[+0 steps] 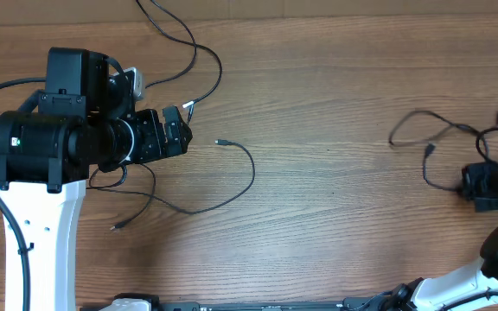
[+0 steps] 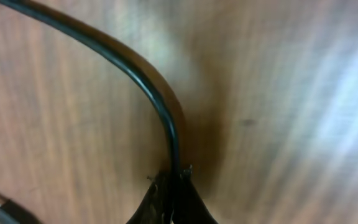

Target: Untangle cables

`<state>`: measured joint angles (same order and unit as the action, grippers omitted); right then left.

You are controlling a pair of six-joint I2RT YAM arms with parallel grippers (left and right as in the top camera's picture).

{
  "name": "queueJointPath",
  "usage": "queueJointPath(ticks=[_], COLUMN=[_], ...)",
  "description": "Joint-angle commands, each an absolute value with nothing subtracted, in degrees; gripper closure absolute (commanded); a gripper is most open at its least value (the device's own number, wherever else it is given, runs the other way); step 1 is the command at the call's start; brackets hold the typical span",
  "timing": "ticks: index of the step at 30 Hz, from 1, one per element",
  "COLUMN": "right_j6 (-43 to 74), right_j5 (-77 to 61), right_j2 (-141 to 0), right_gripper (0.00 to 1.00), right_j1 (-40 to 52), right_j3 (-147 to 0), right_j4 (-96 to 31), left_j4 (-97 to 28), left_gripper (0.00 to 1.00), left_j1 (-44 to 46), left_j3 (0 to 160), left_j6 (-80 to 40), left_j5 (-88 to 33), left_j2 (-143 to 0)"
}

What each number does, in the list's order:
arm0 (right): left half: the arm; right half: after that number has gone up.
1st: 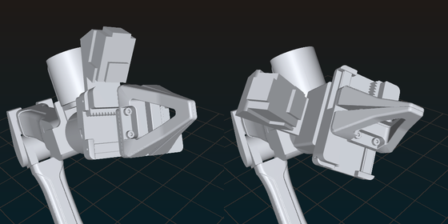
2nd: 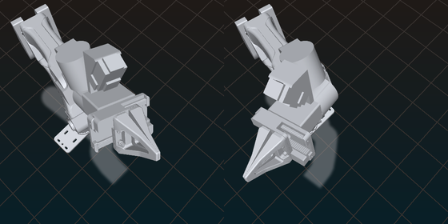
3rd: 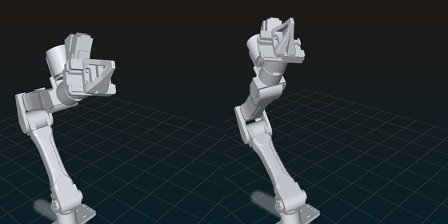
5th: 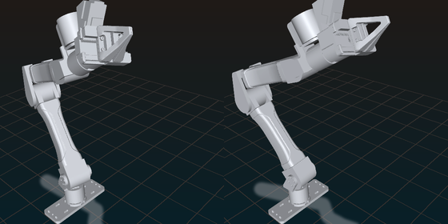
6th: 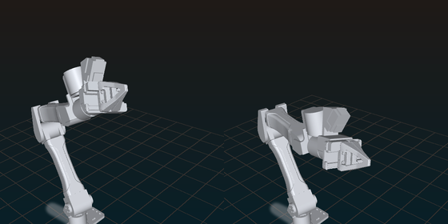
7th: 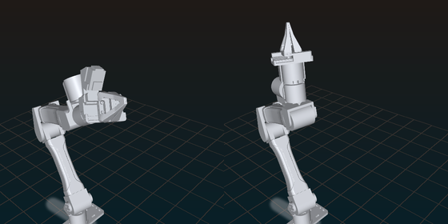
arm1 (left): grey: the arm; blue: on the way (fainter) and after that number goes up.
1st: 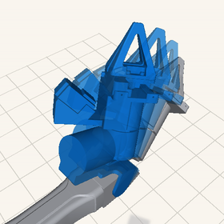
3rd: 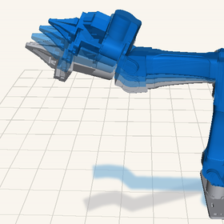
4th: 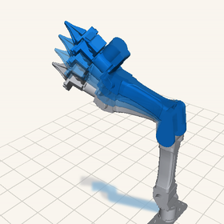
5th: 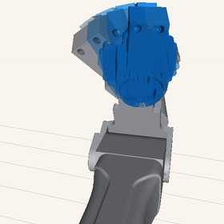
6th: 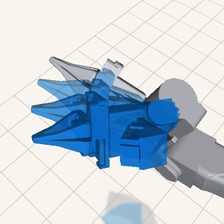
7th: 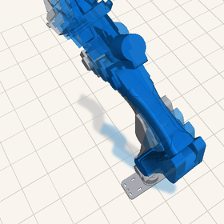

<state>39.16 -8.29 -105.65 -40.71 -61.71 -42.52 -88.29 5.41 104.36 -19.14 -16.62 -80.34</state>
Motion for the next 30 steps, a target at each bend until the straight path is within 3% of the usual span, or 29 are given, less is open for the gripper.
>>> queueJointPath(ticks=[1,11,16,26,27,28,30], right_j6=[39.24,44.99,44.97,40.07,39.33,38.37,35.77], right_j5=[-16.86,-20.38,-14.52,-10.9,-10.13,-9.45,-8.08], right_j2=[-107.44,-107.44,-107.44,-107.44,-107.44,-107.46,-107.74], right_gripper=[0.96,0.96,0.96,0.96,0.92,0.81,0.37], right_j1=[-39.42,-31.29,-25.71,-23.09,-23.09,-23.09,-23.09], right_j3=[-60.07,-63.66,-75.29,-94.61,-94.7,-94.67,-94.45], right_j4=[-40.62,-31.51,-36.84,-43.4,-43.55,-43.94,-44.73], left_j4=[-88.23,-88.23,-88.23,-88.25,-88.25,-88.23,-88.23], left_gripper=[0.0,0.01,0.01,0.0,0.0,0.0,0.01], left_j1=[5.69,5.69,5.69,5.69,5.69,5.69,5.69], left_j3=[105.16,105.16,105.16,105.16,105.16,105.16,105.16], left_j6=[-18.41,-18.41,-18.41,-18.41,-18.41,-18.41,-18.41], left_j5=[-15.9,-15.9,-15.9,-15.9,-15.9,-15.9,-15.9], left_j2=[-80.25,-80.25,-80.25,-80.25,-80.25,-80.25,-80.25])
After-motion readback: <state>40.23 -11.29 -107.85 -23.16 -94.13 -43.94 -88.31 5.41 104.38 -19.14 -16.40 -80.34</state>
